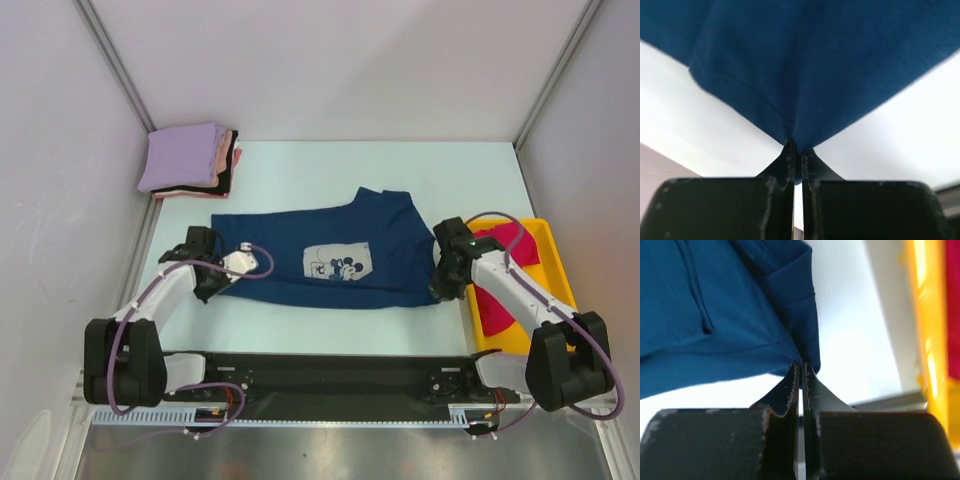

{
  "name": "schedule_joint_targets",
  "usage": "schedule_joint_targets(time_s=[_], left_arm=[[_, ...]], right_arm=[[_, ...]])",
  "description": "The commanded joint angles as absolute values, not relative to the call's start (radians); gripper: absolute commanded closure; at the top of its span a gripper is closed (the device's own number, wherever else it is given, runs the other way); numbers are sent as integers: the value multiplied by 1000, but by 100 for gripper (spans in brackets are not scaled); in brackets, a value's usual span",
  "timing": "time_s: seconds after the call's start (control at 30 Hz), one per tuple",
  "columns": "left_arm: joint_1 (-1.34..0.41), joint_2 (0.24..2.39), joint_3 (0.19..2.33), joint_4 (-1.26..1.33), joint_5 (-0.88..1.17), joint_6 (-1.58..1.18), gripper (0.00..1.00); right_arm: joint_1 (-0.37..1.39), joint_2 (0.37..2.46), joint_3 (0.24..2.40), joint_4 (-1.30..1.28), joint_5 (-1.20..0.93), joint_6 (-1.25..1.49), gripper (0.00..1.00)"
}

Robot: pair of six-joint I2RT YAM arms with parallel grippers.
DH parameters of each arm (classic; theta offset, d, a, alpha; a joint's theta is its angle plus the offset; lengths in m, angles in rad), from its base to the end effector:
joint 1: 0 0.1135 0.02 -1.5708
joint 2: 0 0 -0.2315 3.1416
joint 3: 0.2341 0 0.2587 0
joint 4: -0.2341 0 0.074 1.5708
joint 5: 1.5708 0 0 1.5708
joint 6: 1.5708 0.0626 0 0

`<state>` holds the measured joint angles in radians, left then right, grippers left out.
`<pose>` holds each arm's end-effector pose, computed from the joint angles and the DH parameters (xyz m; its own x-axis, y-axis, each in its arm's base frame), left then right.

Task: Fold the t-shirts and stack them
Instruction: Fold the tshirt

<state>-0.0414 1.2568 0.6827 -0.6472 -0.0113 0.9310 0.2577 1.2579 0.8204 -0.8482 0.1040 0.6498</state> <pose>0.2390 -0.0092 0.1191 -0.5303 0.8248 -0.1959 0.7755 0.5654 0.2810 0.2341 0.0550 0.1507 -0.8751 0.3917 -0.2842 0.3821 0.9196 0.0908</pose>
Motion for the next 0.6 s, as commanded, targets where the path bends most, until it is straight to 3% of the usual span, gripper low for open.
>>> schedule_joint_targets(time_s=[0.0, 0.2, 0.3, 0.33, 0.4, 0.43, 0.57], left_arm=[[-29, 1195, 661, -865, 23, 1018, 100], [-23, 1169, 618, -868, -89, 1063, 100], [-23, 1178, 611, -870, -106, 1077, 92], [-23, 1184, 612, -880, -101, 1081, 70], [-23, 1189, 629, -946, -71, 1095, 49], [-23, 1187, 638, -968, -61, 1100, 36], [-21, 1187, 750, -1055, -34, 1083, 28]], right_arm=[[311, 1236, 830, -1023, 138, 797, 100], [319, 1161, 755, -1109, 169, 850, 100], [319, 1138, 723, -1088, 155, 854, 100], [318, 1140, 721, -1082, 150, 851, 95], [318, 1155, 735, -1072, 150, 842, 68], [318, 1160, 747, -1075, 156, 833, 62], [334, 1134, 865, -1106, 199, 793, 54]])
